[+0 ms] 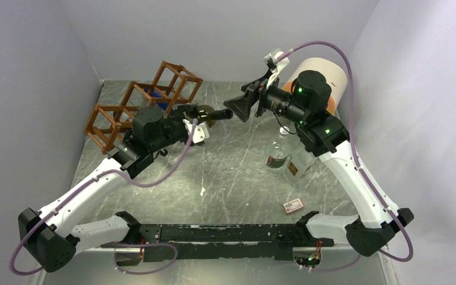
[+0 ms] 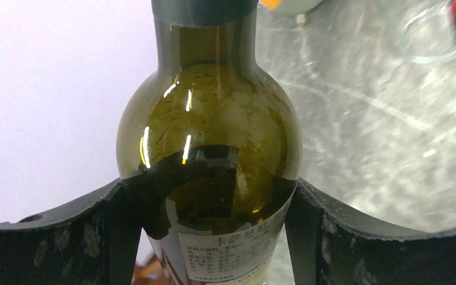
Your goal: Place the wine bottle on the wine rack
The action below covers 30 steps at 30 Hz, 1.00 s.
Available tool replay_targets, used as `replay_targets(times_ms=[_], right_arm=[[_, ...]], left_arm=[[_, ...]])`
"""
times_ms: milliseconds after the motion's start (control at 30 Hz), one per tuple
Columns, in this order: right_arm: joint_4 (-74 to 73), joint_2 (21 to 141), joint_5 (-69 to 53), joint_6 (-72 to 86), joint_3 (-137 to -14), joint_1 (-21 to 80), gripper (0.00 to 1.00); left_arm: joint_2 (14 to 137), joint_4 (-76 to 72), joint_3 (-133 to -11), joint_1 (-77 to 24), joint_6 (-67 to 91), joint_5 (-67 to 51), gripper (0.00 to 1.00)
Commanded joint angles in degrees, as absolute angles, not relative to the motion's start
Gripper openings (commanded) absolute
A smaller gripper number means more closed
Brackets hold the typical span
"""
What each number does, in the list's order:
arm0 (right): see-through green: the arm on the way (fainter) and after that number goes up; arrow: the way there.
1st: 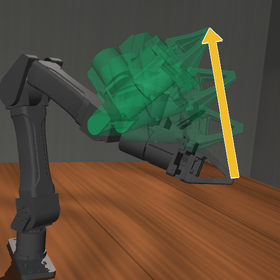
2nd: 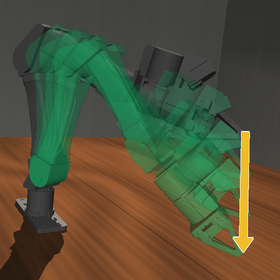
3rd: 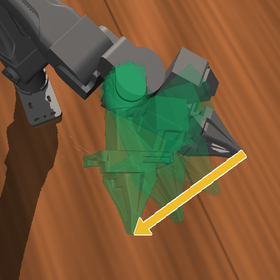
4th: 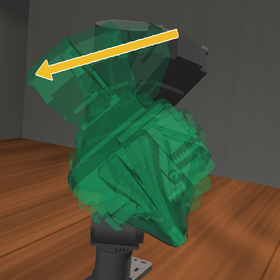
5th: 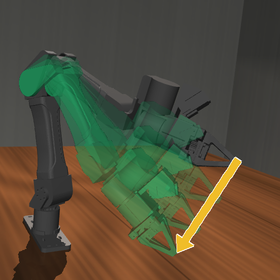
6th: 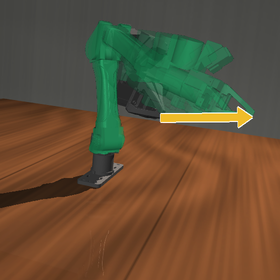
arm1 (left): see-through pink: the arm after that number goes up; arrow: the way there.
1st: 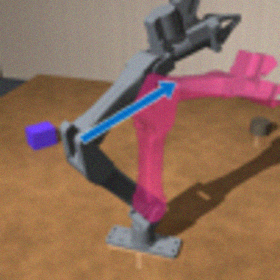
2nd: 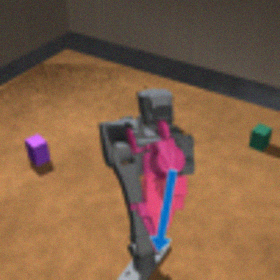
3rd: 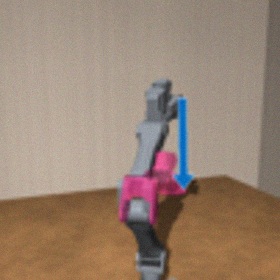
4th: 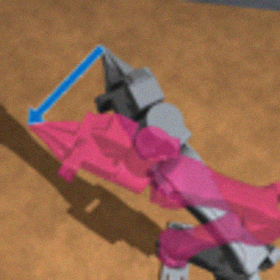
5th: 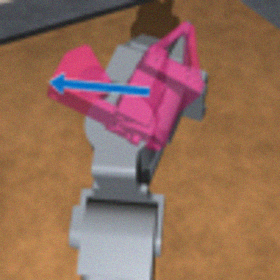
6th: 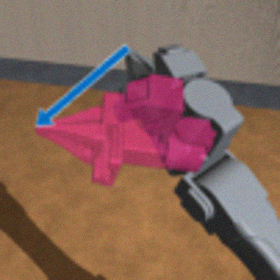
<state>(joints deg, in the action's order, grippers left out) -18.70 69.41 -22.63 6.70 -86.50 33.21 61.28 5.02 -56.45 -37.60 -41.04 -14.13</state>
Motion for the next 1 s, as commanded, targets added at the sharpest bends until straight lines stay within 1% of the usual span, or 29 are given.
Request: replay_targets(times_ms=[0, 100, 200, 333, 467, 633, 833, 967], right_arm=[[-23.8, 68.8, -21.0, 11.1, -88.1, 33.2, 0.85], [-28.4, 69.0, -19.3, 10.6, -88.2, 33.2, 0.84], [-32.2, 69.4, -19.5, 9.7, -87.3, 33.2, 0.84], [-37.1, 70.6, -22.2, 8.3, -86.7, 33.2, 0.8], [-37.6, 70.5, -21.3, 7.5, -84.0, 33.2, 0.79], [-37.7, 72.7, -20.8, 7.0, -83.5, 33.3, 0.77], [-35.9, 74.6, -23.0, 7.8, -81.7, 33.8, 0.7], [-35.1, 75.0, -21.6, 8.7, -80.2, 34.5, 0.66]], left_arm=[[62.6, -6.3, -57.1, -38.1, -68.7, -12.2, 0.07], [64.7, -10.9, -56.3, -38.3, -80.6, -9.5, 0.07], [67.5, -20.4, -55.7, -38.4, -89.3, -7.8, 0.07], [70.8, -23.3, -57.5, -38.9, -98.5, -6.6, 0.07], [70.8, -23.8, -56.0, -39.8, -103.7, -9.2, 0.07], [70.1, -26.9, -53.4, -42.1, -108.6, -11.8, 0.07], [70.8, -32.7, -51.4, -44.4, -113.5, -11.8, 0.07], [71.5, -31.0, -53.0, -44.9, -112.5, -11.4, 0.07]])
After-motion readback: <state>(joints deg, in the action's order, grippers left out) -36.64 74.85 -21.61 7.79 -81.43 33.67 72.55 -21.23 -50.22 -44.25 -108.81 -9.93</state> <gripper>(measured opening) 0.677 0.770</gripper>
